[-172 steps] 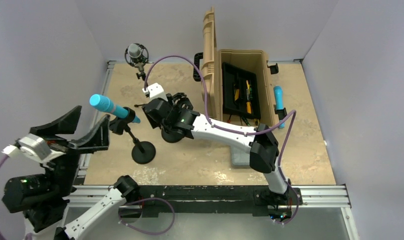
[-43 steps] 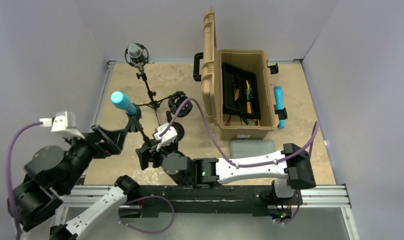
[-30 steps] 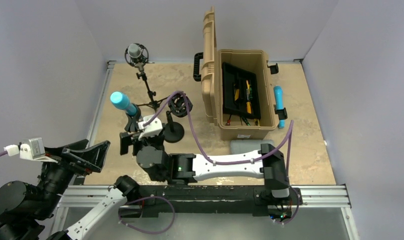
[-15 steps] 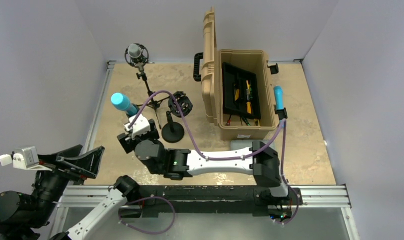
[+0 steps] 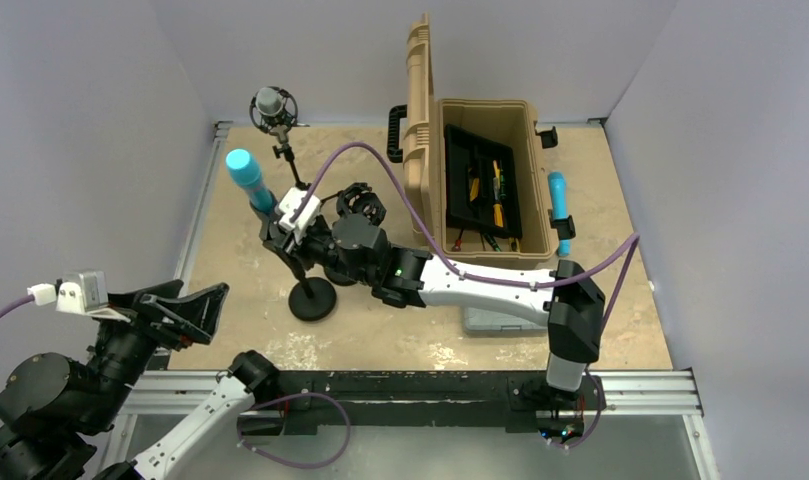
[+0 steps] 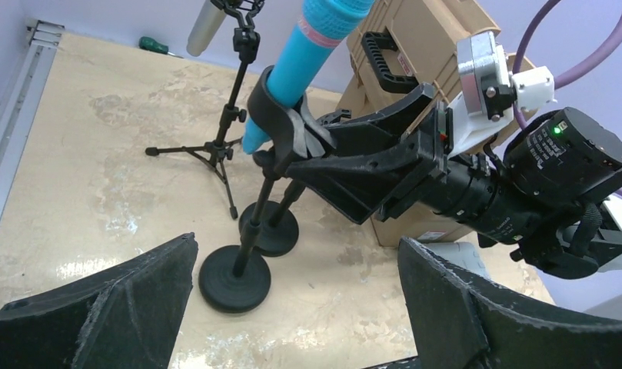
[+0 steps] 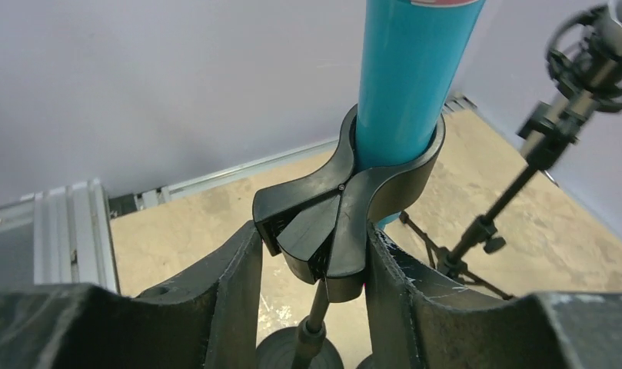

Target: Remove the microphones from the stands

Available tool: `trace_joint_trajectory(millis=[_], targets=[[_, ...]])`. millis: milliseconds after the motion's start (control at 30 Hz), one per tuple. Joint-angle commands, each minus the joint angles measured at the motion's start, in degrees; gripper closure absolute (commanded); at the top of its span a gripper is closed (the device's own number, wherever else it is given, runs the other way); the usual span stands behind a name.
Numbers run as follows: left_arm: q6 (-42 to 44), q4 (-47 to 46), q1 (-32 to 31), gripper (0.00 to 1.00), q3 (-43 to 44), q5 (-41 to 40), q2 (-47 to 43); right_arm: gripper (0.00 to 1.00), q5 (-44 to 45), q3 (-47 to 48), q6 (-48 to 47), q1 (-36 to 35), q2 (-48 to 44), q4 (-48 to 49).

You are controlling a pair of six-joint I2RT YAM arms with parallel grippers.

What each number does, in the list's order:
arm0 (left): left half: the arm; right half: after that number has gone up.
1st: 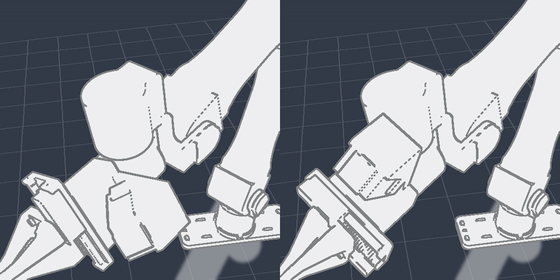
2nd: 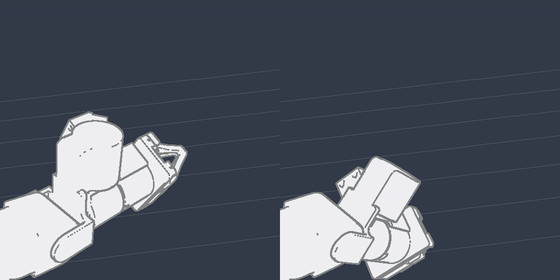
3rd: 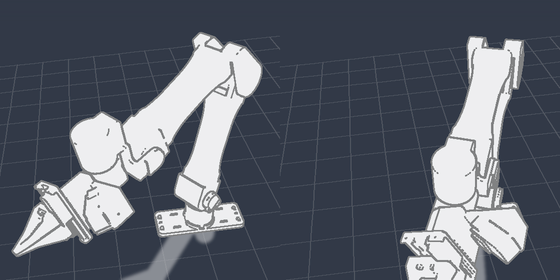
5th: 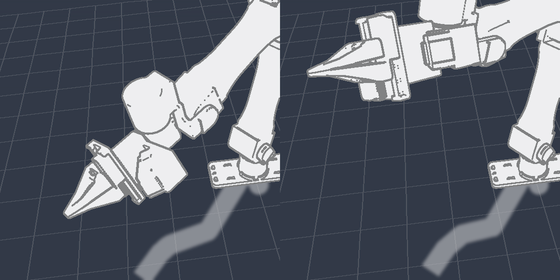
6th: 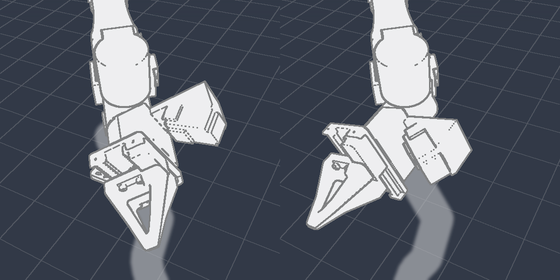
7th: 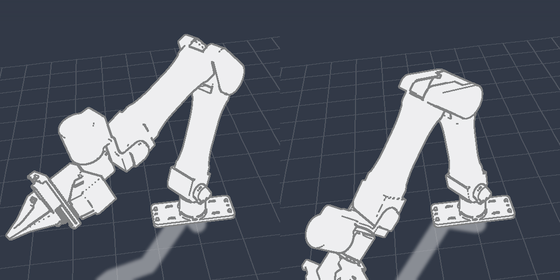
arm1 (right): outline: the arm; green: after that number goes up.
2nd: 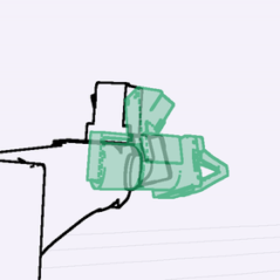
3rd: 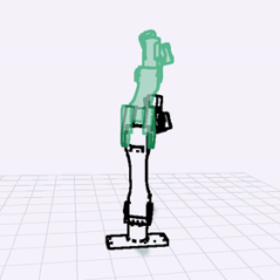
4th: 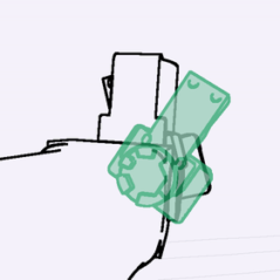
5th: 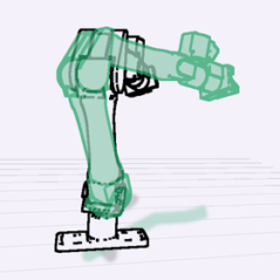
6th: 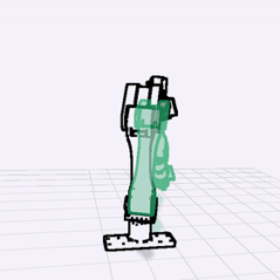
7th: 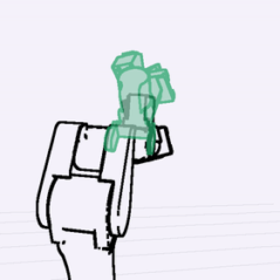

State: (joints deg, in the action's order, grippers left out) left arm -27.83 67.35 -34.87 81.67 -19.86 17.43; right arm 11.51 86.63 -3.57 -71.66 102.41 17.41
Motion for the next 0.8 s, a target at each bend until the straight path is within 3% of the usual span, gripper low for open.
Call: trace_joint_trajectory(millis=[0,267,600,700,767], targets=[[1.91,-3.45,0.24,0.0,-1.11,0.95,2.48,0.71,-12.05,0.22,-5.6,0.33,-2.19,0.07],[9.36,-5.74,0.23,0.0,0.14,2.07,12.47,0.7,-25.03,-1.88,-7.5,5.01,-5.32,-5.37],[22.83,-13.75,0.23,0.02,6.52,-3.12,26.8,0.67,-26.68,-5.05,-6.09,5.56,-6.41,-4.02],[26.61,-17.73,0.23,0.07,5.61,-4.28,29.21,0.67,-25.86,-5.31,-5.77,5.65,-6.49,-3.61],[27.54,-21.14,0.23,0.15,3.98,-4.82,29.63,0.66,-25.16,-5.35,-5.42,5.65,-6.56,-3.69]])
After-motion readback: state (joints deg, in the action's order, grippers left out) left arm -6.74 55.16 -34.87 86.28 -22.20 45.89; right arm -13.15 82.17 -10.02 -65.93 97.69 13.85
